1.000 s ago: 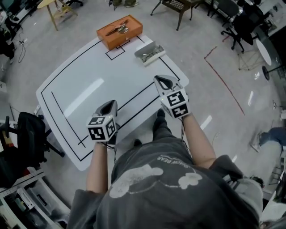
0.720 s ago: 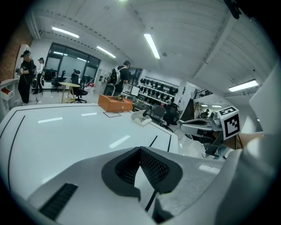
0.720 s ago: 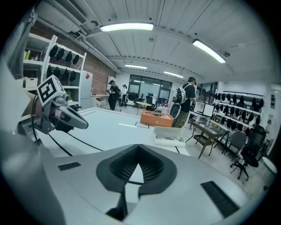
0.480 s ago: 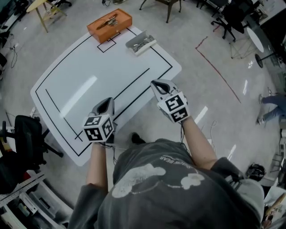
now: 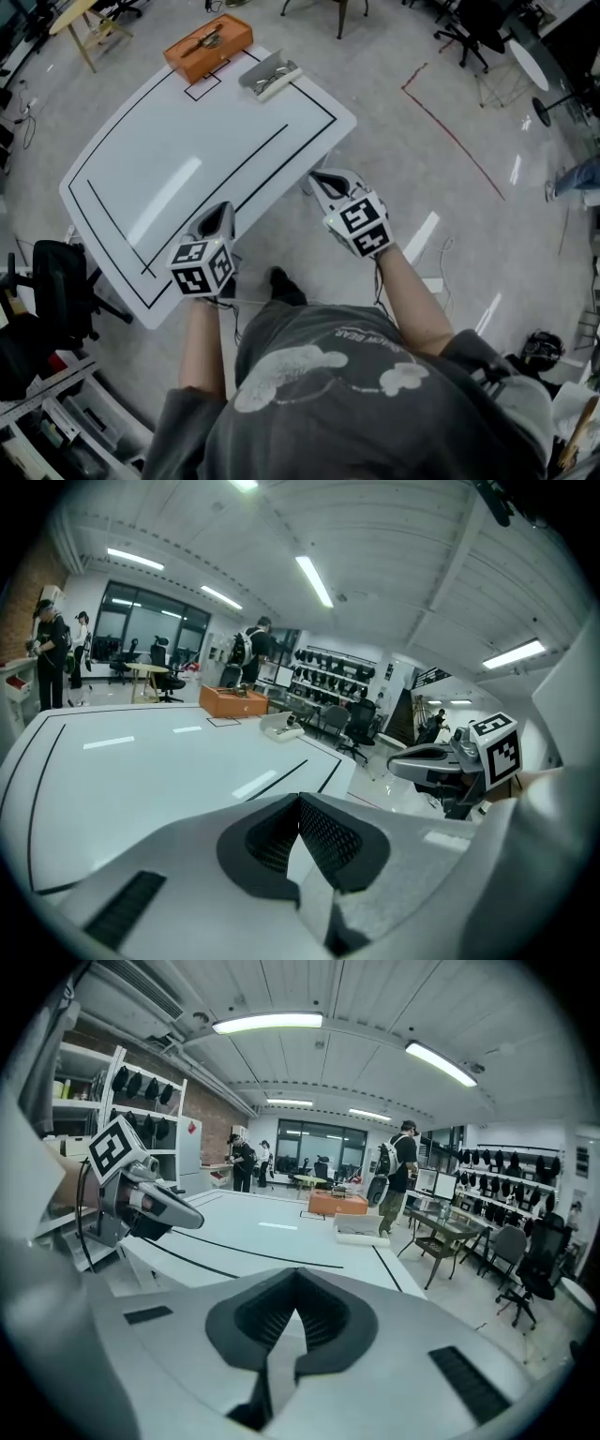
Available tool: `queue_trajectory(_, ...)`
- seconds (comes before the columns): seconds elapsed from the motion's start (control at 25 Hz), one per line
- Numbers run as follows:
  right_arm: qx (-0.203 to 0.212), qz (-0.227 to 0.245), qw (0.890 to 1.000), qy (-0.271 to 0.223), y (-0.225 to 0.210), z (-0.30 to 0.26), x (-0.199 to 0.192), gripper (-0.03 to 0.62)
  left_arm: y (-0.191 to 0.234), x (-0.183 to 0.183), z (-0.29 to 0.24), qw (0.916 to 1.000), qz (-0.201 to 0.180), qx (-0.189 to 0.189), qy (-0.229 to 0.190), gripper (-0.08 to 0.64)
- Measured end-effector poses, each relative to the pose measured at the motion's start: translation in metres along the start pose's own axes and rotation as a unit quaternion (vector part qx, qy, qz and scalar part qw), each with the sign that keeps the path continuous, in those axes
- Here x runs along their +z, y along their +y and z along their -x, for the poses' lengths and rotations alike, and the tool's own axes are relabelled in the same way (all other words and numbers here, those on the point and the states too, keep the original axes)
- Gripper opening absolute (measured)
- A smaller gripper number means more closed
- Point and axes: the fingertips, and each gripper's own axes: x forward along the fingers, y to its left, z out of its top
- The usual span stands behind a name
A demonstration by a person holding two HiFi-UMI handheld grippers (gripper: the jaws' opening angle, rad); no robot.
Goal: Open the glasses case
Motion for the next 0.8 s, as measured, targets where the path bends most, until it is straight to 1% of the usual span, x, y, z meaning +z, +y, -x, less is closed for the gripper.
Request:
queue_trajectory(0.32, 0.009, 0.006, 1.000, -0.021, 0.012, 0.063, -0.017, 0.000, -0.057, -0.018, 0.030, 0.9998, -0.008, 0.015, -0.015, 0.003)
queue_trajectory(0.56, 0.020, 0.022, 0.999, -0.042, 0.031, 0.110, -0.027, 0.000, -0.103, -0.044, 0.058, 0.9994, -0.012, 0.022, -0.024, 0.003)
queue_trajectory(0.8, 0.027, 0.023, 0.998, -0.046, 0.054, 0.162, -0.051, 0.000, -0.146, -0.069, 0.095, 0.9990, -0.014, 0.026, -0.034, 0.003)
